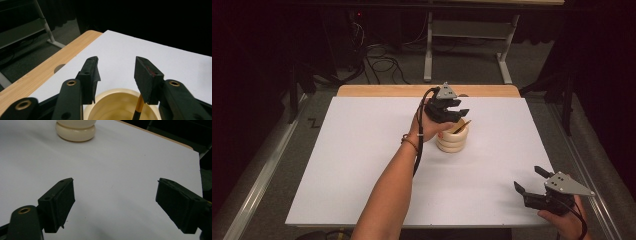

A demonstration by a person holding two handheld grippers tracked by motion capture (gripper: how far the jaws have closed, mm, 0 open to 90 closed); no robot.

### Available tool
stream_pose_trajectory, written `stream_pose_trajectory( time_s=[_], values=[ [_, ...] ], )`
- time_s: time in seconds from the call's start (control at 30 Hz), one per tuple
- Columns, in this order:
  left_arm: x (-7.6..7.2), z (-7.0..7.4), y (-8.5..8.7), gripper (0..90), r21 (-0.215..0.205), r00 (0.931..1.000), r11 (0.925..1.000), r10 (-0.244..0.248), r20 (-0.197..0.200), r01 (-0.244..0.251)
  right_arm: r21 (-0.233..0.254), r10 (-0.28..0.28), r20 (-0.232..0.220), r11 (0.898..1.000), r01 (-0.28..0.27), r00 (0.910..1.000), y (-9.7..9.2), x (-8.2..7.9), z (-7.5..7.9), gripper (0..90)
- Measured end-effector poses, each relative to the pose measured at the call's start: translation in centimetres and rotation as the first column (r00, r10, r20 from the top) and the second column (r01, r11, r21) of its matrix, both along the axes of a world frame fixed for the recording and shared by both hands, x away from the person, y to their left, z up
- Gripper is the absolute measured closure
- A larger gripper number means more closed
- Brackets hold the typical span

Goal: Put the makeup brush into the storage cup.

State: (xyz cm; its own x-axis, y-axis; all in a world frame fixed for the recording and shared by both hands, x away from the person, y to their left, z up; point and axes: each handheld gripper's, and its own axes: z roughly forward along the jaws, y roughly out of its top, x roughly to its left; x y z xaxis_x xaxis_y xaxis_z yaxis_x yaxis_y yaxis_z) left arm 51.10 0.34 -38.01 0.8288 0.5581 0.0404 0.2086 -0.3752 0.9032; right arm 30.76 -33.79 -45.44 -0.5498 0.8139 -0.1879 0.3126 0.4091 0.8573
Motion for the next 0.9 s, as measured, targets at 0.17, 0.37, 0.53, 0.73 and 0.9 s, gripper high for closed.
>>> stream_pose_trajectory(
  time_s=[0.17,0.37,0.53,0.73,0.9],
  values=[
    [-0.11,0.02,-0.06,43.4,-0.001,0.9999,0.9999,0.015,0.002,-0.015,0.003,0.003,0.001,1.0,-0.003,1.0,0.0,0.03,-0.01,16.4],
    [-0.08,-0.13,0.04,29.9,0.01,0.9992,0.9992,0.04,-0.01,-0.039,0.002,-0.002,-0.003,1.0,0.002,1.0,0.0,0.06,-0.04,16.4],
    [-0.14,-0.13,-0.08,21.1,0.036,0.9984,0.9978,0.055,-0.01,-0.055,-0.001,0.001,0.001,1.0,-0.001,1.0,0.02,0.07,0.0,16.4],
    [-0.4,0.27,0.22,16.5,0.032,0.9978,0.9974,0.065,0.01,-0.065,-0.004,0.003,-0.003,1.0,-0.003,1.0,0.1,0.07,0.01,16.4],
    [-0.57,0.62,0.56,16.5,0.026,0.9974,0.9971,0.071,0.017,-0.071,-0.003,0.008,-0.007,1.0,-0.008,0.9999,0.15,0.07,0.04,16.4]
  ],
)
